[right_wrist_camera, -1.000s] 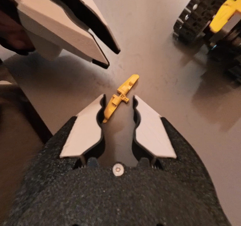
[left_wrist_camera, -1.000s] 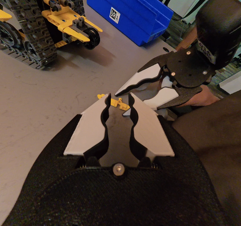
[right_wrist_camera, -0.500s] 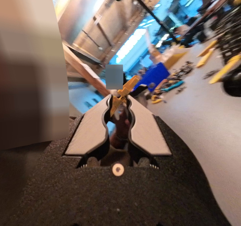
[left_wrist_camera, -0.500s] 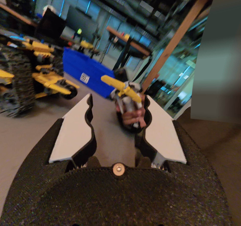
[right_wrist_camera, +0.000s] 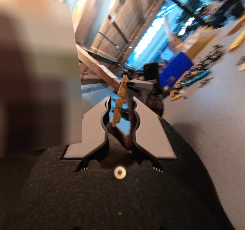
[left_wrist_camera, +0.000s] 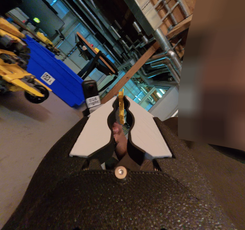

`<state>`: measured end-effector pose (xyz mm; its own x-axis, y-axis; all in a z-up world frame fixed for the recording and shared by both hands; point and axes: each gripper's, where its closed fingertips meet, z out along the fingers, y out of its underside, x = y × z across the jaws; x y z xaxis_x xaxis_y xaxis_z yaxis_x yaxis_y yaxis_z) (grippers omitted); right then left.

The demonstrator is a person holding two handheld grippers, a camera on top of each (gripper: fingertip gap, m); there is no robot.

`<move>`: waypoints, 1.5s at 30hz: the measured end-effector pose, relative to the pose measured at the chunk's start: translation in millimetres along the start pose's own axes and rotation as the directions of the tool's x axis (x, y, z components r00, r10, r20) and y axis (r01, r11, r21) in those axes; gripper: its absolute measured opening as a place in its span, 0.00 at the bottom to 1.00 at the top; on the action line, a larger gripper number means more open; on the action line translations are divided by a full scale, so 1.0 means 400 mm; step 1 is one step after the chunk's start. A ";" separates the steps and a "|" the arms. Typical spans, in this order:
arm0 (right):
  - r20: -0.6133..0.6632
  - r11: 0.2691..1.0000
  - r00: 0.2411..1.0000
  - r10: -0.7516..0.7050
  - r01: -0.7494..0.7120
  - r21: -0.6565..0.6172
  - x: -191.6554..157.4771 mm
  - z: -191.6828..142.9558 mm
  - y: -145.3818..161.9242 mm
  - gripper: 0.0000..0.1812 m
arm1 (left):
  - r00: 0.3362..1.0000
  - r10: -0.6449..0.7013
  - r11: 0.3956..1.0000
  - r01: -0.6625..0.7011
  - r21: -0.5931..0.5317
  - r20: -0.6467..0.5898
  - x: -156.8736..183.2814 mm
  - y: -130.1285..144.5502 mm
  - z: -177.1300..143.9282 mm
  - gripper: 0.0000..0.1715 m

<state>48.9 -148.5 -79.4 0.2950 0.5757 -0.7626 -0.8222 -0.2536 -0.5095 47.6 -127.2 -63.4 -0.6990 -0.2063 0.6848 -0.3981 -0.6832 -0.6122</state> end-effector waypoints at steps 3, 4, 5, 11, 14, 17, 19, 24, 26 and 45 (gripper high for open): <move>-0.190 0.978 0.961 -0.202 0.186 -0.097 0.035 -0.029 -0.011 0.17 | 0.994 0.047 0.998 -0.042 -0.045 0.103 -0.033 0.008 -0.007 0.02; -0.226 0.962 0.939 -0.260 0.231 -0.146 0.040 -0.032 -0.009 0.18 | 0.990 0.054 0.997 -0.046 -0.057 0.129 -0.040 0.011 -0.007 0.02; -0.251 0.943 0.916 -0.312 0.266 -0.202 0.046 -0.034 -0.004 0.17 | 0.988 0.057 0.996 -0.047 -0.075 0.146 -0.046 0.015 -0.004 0.02; -0.229 0.851 0.875 -0.427 0.303 -0.430 0.058 -0.017 0.041 0.04 | 0.983 0.065 0.985 -0.035 -0.169 0.170 -0.057 0.043 0.028 0.02; -0.247 0.847 0.860 -0.446 0.317 -0.427 0.052 -0.021 0.022 0.03 | 0.981 0.096 0.983 -0.067 -0.174 0.167 -0.052 0.031 0.039 0.02; -0.272 0.872 0.844 -0.462 0.377 -0.311 0.021 -0.041 -0.063 0.03 | 0.945 0.231 0.968 -0.199 -0.154 0.231 -0.058 -0.015 0.049 0.23; -0.357 0.905 0.831 -0.425 0.388 -0.175 0.016 -0.087 -0.168 0.03 | 0.879 0.392 0.917 -0.349 -0.196 0.270 -0.054 -0.052 0.061 0.37; -0.647 0.927 0.699 -0.306 0.373 -0.036 0.113 -0.249 -0.393 0.03 | 0.447 0.848 0.529 -0.676 -0.513 0.286 -0.122 -0.156 0.127 0.53; -0.670 0.928 0.687 -0.280 0.372 -0.007 0.122 -0.271 -0.456 0.03 | 0.355 0.900 0.431 -0.648 -0.628 0.251 -0.188 -0.193 0.154 0.59; -0.680 0.930 0.669 -0.300 0.364 -0.052 0.190 -0.291 -0.455 0.03 | 0.613 0.787 0.138 -0.276 -0.951 -0.064 -0.474 -0.178 0.130 0.41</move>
<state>277.9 -149.1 -91.1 0.7750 -0.0670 -0.6284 -0.6319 -0.0667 -0.7722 239.5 -75.6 -129.1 -0.7799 -0.6198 -0.0874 -0.4273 0.6293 -0.6492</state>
